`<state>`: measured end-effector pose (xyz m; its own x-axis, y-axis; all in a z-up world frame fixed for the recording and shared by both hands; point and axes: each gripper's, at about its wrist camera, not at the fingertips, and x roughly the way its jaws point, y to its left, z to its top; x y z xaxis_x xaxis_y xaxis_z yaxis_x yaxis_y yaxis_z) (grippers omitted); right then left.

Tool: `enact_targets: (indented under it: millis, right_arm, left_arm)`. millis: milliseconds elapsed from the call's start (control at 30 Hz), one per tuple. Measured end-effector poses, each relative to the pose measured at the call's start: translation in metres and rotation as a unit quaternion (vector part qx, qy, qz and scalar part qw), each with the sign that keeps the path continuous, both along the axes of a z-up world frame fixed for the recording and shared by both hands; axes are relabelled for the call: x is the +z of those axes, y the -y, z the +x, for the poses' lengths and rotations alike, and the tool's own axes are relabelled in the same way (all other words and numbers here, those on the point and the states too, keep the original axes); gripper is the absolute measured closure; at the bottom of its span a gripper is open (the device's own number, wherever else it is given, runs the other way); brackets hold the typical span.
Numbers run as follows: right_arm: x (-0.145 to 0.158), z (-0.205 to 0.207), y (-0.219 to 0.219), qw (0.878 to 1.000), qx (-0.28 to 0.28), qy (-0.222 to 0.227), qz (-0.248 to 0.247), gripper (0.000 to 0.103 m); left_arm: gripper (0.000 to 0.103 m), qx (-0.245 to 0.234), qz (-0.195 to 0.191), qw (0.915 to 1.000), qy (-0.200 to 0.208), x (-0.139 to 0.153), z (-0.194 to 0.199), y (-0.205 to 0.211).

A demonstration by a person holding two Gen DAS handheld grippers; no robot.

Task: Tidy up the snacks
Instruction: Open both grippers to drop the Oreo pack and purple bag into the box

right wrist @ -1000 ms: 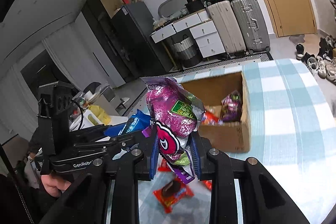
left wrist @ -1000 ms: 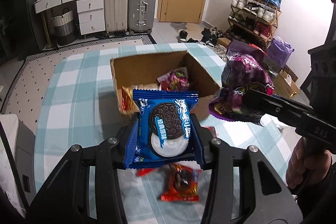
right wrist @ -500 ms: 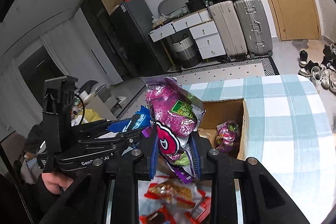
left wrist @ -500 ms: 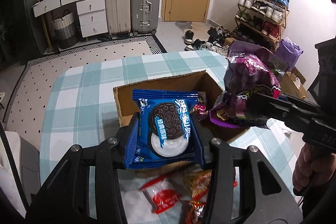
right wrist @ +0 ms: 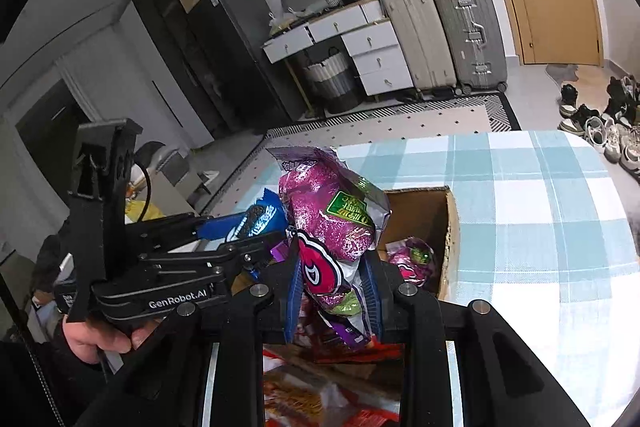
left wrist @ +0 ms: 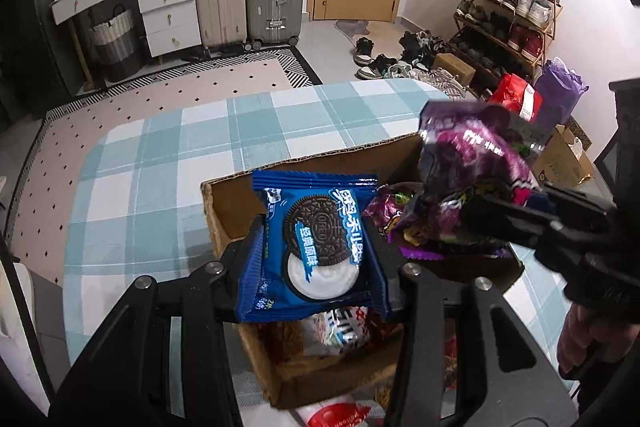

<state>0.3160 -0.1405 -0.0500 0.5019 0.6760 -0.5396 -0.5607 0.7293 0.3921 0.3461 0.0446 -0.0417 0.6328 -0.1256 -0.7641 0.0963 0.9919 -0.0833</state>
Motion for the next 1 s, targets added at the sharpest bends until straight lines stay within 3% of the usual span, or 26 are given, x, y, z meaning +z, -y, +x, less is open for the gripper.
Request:
enact_targets:
  millis: [167,200,233,300,333,367,733,1000]
  right_arm:
    - [-0.01,0.01,-0.007,1.0,-0.002,0.003,-0.014,0.076]
    - [-0.011,0.01,-0.007,1.0,-0.004,0.006,-0.018,0.076]
    - [-0.012,0.01,-0.009,1.0,-0.006,0.008,-0.023,0.073]
    - [-0.013,0.011,-0.01,0.999,-0.006,0.013,-0.032,0.06]
    - [-0.013,0.01,-0.008,0.999,-0.008,0.016,-0.032,0.05]
    - [-0.012,0.009,-0.006,0.999,-0.013,0.02,-0.033,0.047]
    - [0.011,-0.017,0.01,0.998,-0.019,0.048,-0.026,0.047]
    - [0.038,-0.054,0.016,0.996,-0.014,0.081,-0.022,0.039]
  left_arm:
    - [0.061,-0.01,-0.017,0.9998,0.002,-0.005,0.013,-0.001]
    - [0.055,-0.012,-0.018,0.9997,0.004,-0.005,0.014,0.0]
    - [0.042,-0.023,-0.029,0.9993,0.006,-0.004,0.014,0.0]
    - [0.031,-0.023,-0.031,0.9991,0.016,-0.002,0.012,0.0]
    - [0.031,-0.019,-0.022,0.9993,0.023,-0.001,0.01,0.001]
    - [0.031,-0.02,-0.016,0.9994,0.024,-0.001,0.009,0.002]
    - [0.031,-0.012,0.003,0.9992,0.038,0.025,-0.029,0.008]
    - [0.026,-0.002,0.008,0.9984,0.055,0.048,-0.072,0.012]
